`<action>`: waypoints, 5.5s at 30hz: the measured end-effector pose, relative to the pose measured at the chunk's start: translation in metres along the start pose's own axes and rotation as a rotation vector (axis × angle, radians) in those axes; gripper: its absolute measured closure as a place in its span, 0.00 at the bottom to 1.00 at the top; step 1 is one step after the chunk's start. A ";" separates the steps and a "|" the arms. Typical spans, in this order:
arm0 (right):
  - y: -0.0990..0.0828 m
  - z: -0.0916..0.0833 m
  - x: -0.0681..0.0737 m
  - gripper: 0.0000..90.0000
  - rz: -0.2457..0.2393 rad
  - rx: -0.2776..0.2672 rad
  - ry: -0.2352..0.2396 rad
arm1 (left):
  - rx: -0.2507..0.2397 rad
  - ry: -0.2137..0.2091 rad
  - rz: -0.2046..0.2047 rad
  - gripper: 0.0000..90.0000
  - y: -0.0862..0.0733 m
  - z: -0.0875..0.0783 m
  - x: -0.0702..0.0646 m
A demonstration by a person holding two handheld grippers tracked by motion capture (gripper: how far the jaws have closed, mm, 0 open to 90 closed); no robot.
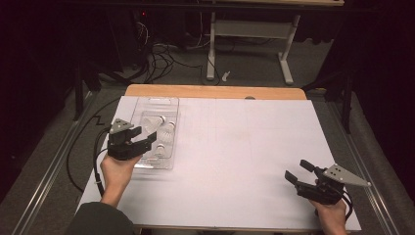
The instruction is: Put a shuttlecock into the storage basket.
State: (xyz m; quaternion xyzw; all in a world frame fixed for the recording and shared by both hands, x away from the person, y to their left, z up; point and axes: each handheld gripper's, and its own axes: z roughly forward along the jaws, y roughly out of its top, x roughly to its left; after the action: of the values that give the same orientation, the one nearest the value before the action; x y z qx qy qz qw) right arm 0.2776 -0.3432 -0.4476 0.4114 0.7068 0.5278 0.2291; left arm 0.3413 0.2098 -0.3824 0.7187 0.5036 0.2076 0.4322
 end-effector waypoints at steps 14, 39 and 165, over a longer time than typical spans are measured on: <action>0.000 0.000 0.000 0.26 -0.001 0.000 0.001 | -0.018 -0.016 0.006 0.44 -0.005 -0.009 -0.005; 0.000 0.000 0.000 0.26 -0.001 0.001 0.002 | -0.052 -0.042 0.016 0.45 -0.015 -0.025 -0.014; 0.000 0.000 0.000 0.26 0.000 -0.003 0.002 | -0.082 -0.090 0.033 0.42 -0.079 -0.024 -0.028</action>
State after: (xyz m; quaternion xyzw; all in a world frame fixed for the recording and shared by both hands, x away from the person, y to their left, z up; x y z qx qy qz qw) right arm 0.2774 -0.3430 -0.4474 0.4106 0.7063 0.5292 0.2290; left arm 0.2690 0.2037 -0.4313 0.7174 0.4627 0.2025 0.4799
